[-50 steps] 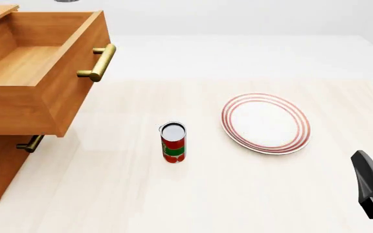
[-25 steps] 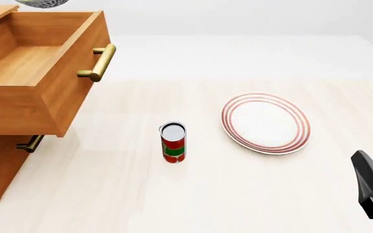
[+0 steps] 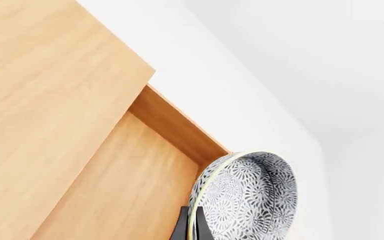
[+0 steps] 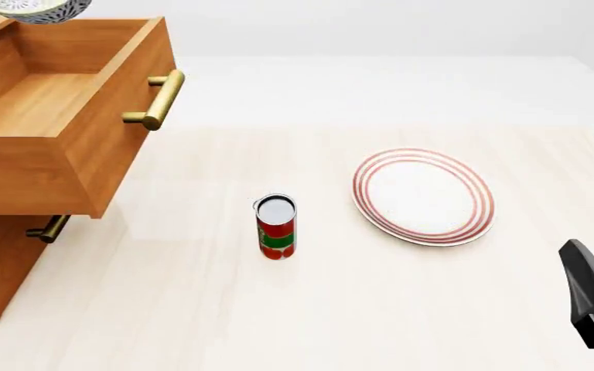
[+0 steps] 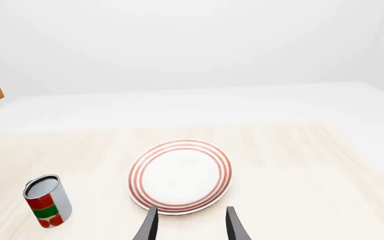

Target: Put the bowl in the top drawer of the cabinet.

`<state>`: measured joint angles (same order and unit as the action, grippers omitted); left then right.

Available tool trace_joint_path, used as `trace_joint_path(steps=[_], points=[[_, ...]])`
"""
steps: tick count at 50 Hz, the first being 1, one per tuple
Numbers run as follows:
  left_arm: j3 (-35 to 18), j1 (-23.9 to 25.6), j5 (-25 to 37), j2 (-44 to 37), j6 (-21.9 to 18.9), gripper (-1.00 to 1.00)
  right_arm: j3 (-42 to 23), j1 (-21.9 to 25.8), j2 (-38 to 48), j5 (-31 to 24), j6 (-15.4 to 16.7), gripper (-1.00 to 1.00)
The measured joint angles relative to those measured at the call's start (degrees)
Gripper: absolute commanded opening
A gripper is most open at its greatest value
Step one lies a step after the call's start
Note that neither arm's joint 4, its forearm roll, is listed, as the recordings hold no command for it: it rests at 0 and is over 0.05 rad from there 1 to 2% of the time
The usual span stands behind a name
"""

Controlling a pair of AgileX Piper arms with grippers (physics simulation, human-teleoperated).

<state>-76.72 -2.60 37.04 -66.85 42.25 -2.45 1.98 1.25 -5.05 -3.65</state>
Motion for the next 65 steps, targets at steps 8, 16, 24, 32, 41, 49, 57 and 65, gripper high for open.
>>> trace_joint_path(steps=[8,16,24,32,41,49,57,65], points=[[0.49,-1.56,-0.42,-0.71,-0.66,-1.00,0.00,0.00,0.00,0.00,0.00,1.00],[0.76,-2.78,-0.41,-1.26,-1.42,-1.00,0.00,0.00,0.00,0.00,0.00,1.00],[0.64,-3.56,0.06,-1.76,-2.23,-1.00,0.00,0.00,0.00,0.00,0.00,1.00],[1.35,-3.95,0.21,-2.22,-2.71,-1.00,0.00,0.00,0.00,0.00,0.00,1.00],[1.46,-4.23,0.57,-3.02,-3.35,-1.00,0.00,0.00,0.00,0.00,0.00,1.00],[0.96,-4.73,0.89,-4.06,-4.14,-1.00,0.00,0.00,0.00,0.00,0.00,1.00],[0.90,-5.10,0.71,-5.27,-4.86,-1.00,0.00,0.00,0.00,0.00,0.00,1.00],[0.89,-5.45,0.49,-6.52,-5.55,-1.00,0.00,0.00,0.00,0.00,0.00,1.00]])
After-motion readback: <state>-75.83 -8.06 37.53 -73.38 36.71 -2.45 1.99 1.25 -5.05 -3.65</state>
